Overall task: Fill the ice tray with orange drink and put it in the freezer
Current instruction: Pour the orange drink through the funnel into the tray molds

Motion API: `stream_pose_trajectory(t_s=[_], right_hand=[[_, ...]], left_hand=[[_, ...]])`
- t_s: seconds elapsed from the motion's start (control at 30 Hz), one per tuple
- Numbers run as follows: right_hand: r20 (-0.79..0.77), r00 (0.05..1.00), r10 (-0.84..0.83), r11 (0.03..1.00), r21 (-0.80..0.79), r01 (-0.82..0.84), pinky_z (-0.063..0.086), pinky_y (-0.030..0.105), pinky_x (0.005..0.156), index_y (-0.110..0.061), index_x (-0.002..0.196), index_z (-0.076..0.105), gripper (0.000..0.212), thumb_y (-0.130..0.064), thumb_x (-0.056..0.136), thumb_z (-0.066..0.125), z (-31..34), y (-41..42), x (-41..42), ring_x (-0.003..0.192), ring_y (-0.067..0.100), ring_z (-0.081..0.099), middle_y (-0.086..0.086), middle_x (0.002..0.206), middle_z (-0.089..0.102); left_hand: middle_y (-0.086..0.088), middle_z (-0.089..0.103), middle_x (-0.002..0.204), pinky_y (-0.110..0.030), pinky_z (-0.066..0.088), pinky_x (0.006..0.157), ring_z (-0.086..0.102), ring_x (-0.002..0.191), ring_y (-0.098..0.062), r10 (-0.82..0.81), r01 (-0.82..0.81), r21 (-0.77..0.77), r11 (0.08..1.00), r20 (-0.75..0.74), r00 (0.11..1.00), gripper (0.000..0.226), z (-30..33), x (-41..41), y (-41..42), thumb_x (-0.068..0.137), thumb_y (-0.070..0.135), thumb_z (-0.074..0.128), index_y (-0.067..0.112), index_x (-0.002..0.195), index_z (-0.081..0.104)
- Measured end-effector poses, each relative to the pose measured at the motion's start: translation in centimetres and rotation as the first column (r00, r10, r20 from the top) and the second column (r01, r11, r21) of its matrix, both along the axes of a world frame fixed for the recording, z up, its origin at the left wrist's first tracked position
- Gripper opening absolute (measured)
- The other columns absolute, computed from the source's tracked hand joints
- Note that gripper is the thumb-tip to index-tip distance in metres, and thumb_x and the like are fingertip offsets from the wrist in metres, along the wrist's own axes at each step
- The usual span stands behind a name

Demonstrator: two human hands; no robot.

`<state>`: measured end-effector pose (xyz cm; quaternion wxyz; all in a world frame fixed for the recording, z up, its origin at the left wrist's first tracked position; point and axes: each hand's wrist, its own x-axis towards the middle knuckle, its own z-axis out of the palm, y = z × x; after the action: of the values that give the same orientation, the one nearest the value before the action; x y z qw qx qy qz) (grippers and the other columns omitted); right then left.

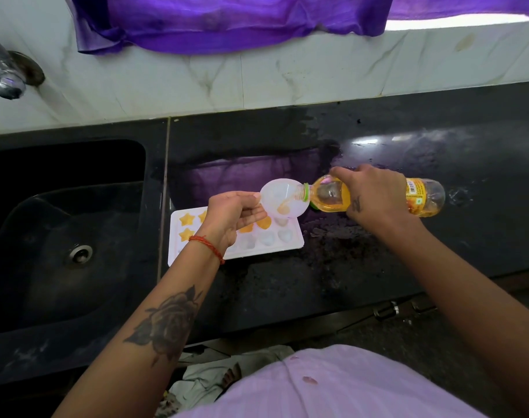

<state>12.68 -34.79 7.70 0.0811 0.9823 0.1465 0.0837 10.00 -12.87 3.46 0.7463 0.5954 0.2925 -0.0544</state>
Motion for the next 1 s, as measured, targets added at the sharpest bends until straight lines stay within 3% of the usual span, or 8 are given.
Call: stream_pose_trajectory(t_s=[0.2, 0.4, 0.6, 1.0], right_hand=[[-0.011, 1.0, 0.012, 0.999, 0.034, -0.012, 0.032, 0.032, 0.068, -0.032, 0.129, 0.046, 0.053, -0.025, 0.081, 0.067, 0.0, 0.1, 0.0, 0.096, 0.032, 0.061, 0.009, 0.106, 0.062], [-0.015, 1.0, 0.004, 0.994, 0.11, -0.002, 0.032, 0.03, 0.065, -0.037, 0.125, 0.049, 0.052, -0.027, 0.078, 0.069, 0.4, 0.1, 0.0, 0.09, 0.032, 0.061, 0.004, 0.096, 0.064], [-0.022, 1.0, 0.018, 0.983, 0.186, -0.013, 0.031, 0.029, 0.061, -0.041, 0.122, 0.05, 0.064, -0.024, 0.065, 0.074, 1.2, 1.5, -0.4, 0.083, 0.029, 0.06, 0.0, 0.088, 0.064], [-0.132, 0.962, 0.239, 0.953, 0.22, -0.206, 0.035, 0.029, 0.063, -0.04, 0.129, 0.043, 0.073, -0.037, 0.066, 0.079, 2.0, 8.4, -2.0, 0.091, 0.028, 0.06, 0.0, 0.097, 0.063]], left_hand=[[-0.015, 0.069, 0.077, -0.025, 0.059, 0.058, 0.07, 0.067, -0.022, 0.0, 0.0, 0.003, 1.0, -0.012, 1.0, 0.003, 0.0, 0.0, 0.0, 0.083, 0.0, 0.065, 0.001, 0.083, 0.068], [-0.016, 0.069, 0.077, -0.025, 0.058, 0.056, 0.071, 0.066, -0.022, 0.007, -0.007, -0.012, 1.0, -0.003, 1.0, 0.003, 0.2, 0.0, 0.2, 0.082, -0.001, 0.065, 0.001, 0.082, 0.068], [-0.008, 0.071, 0.059, -0.023, 0.056, 0.053, 0.071, 0.059, -0.018, 0.029, -0.027, -0.051, 0.998, 0.035, 0.999, 0.007, 0.7, -1.0, 1.3, 0.083, -0.002, 0.063, 0.001, 0.079, 0.067], [-0.012, 0.072, 0.072, -0.023, 0.057, 0.057, 0.072, 0.064, -0.018, 0.21, -0.206, -0.06, 0.977, 0.091, 0.973, 0.007, 0.9, -7.4, 8.5, 0.085, -0.004, 0.06, -0.001, 0.083, 0.067]])
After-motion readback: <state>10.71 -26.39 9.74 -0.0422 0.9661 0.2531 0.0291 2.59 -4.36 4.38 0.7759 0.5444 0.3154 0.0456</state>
